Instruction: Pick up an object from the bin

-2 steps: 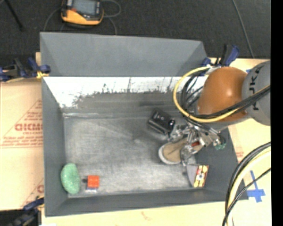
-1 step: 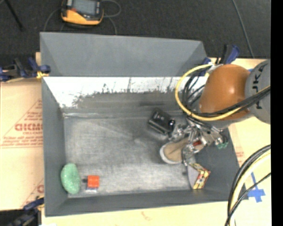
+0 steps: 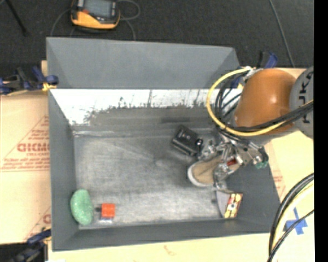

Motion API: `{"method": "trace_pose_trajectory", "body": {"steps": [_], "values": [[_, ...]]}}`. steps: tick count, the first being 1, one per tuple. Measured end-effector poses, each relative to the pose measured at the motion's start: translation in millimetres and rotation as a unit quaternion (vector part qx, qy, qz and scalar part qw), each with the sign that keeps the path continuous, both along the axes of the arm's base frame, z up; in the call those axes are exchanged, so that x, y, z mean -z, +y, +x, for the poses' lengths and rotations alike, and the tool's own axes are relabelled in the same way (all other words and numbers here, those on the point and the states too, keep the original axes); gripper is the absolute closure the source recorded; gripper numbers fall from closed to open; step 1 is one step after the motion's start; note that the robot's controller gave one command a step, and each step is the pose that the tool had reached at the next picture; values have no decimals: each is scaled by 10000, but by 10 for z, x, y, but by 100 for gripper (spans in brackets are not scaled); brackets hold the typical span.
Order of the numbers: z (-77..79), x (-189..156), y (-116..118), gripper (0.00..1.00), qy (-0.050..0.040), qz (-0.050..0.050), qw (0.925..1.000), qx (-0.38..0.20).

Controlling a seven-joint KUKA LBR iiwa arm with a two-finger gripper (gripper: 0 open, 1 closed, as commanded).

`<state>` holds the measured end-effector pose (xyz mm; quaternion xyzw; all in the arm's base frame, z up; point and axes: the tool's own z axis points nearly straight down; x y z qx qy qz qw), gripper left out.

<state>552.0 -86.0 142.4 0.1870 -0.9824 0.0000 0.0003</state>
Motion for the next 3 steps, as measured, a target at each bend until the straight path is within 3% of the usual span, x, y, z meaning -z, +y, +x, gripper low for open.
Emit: {"method": "trace_pose_trajectory", "body": {"steps": [1,3], "values": [[21,-103,-5,100,-41,-7,10000,4],[7,-245,-4,100,-5,-1,10000,16]]}}
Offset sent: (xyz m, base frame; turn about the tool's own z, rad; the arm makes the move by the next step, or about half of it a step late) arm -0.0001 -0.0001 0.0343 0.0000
